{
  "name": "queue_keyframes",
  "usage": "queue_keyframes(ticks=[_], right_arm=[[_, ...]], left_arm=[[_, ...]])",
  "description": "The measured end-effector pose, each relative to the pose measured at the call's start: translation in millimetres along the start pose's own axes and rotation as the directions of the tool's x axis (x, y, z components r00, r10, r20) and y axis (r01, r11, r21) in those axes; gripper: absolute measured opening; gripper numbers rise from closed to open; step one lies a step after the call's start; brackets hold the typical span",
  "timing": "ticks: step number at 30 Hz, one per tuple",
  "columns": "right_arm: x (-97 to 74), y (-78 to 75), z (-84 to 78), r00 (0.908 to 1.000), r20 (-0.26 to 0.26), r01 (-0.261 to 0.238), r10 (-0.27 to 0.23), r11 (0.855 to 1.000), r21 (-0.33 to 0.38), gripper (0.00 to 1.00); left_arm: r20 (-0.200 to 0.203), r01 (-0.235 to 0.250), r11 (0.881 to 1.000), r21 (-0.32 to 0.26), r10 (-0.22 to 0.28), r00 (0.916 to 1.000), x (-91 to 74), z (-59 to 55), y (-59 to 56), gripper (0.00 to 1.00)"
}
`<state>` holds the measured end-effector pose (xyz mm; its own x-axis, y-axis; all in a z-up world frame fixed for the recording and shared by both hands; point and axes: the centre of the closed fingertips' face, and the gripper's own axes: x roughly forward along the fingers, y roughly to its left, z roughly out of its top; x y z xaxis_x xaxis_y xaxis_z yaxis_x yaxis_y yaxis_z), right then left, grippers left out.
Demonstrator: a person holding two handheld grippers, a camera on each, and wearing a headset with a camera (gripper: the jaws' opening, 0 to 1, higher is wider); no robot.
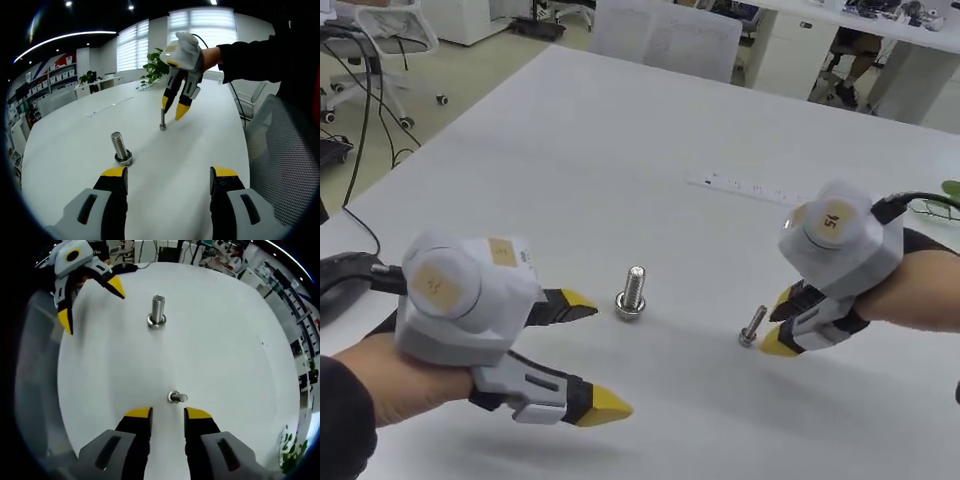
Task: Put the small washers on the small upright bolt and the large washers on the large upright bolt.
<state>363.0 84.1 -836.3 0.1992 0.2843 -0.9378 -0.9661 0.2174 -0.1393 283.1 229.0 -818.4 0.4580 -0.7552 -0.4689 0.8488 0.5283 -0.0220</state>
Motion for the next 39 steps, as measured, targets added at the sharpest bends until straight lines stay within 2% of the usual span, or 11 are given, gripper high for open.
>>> queue_keyframes(ticks=[11, 17, 21, 27, 31, 35, 39], right_arm=[[-16.0, 9.9, 4.5, 0.997, 0.071, 0.029, -0.031, 0.999, 0.037, 0.29], [-23.6, 16.7, 6.0, 0.991, 0.127, 0.034, -0.043, 0.997, 0.072, 0.32], [-28.5, 23.7, 4.0, 0.988, 0.144, 0.046, -0.056, 0.996, 0.073, 0.34], [-38.6, 33.2, 10.5, 0.9719, 0.228, 0.032, -0.06, 0.992, 0.125, 0.36], [-45.4, 38.1, 12.2, 0.9577, 0.278, 0.029, -0.073, 0.987, 0.16, 0.39], [-51.0, 46.8, 9.0, 0.9401, 0.333, 0.005, -0.075, 0.979, 0.206, 0.42], [-51.9, 55.1, 0.1, 0.9334, 0.349, 0.003, -0.085, 0.973, 0.229, 0.45]], left_arm=[[-0.002, -0.004, 1.0, 0.001, 0.004, 1.0, -4.5, 2.2, 0.0, 0.66], [-0.002, -0.01, 1.0, 0.003, 0.01, 0.9999, -8.0, 3.5, -0.7, 0.66], [-0.001, -0.011, 1.0, 0.004, 0.011, 0.9999, -9.9, 4.9, -2.6, 0.67], [0.006, -0.014, 1.0, 0.006, 0.014, 0.9999, -13.2, 7.2, -4.6, 0.67], [0.008, -0.016, 1.0, 0.005, 0.016, 0.9998, -15.7, 8.1, -5.1, 0.67], [0.014, -0.017, 1.0, 0.003, 0.017, 0.9998, -19.5, 10.6, -8.1, 0.68], [0.017, -0.015, 1.0, -0.002, 0.015, 0.9997, -22.7, 10.4, -11.7, 0.68]])
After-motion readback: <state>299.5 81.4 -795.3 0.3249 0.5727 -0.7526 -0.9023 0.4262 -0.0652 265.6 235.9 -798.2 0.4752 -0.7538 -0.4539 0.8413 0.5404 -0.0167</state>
